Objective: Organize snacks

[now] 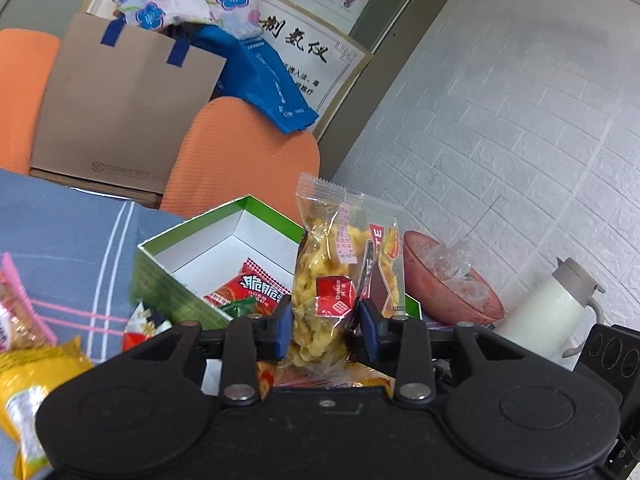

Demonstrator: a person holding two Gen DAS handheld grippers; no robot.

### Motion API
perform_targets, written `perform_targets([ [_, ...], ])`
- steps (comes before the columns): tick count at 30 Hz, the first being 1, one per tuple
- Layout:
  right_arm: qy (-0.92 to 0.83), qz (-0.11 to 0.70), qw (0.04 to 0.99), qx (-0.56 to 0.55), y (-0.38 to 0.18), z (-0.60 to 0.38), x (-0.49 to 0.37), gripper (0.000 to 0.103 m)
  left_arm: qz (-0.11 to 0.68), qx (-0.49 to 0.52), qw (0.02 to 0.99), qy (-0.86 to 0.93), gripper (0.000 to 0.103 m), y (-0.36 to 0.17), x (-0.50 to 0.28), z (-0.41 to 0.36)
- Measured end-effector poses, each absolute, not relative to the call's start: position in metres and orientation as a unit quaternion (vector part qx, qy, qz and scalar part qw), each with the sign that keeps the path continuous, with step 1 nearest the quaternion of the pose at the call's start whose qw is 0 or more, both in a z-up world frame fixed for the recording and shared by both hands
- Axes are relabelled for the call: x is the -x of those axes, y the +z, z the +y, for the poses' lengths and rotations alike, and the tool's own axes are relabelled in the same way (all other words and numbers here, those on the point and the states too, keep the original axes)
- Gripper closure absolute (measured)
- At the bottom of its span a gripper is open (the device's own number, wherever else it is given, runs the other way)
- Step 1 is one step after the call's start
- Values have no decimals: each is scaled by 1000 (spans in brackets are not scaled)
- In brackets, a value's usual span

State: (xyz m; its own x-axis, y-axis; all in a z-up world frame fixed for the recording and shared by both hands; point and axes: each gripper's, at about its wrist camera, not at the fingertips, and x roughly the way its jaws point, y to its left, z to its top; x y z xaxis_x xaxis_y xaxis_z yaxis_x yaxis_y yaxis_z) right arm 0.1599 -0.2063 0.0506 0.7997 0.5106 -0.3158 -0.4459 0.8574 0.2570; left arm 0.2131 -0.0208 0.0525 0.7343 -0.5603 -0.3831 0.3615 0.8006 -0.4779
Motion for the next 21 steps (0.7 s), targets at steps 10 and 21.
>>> perform_targets([
  [10, 216, 215, 946, -109, 36, -219, -204, 35, 290, 190, 907, -241, 24, 40, -270, -38],
  [21, 195, 192, 958, -87, 34, -232, -164, 0, 255, 193, 928, -189, 0, 51, -205, -2],
])
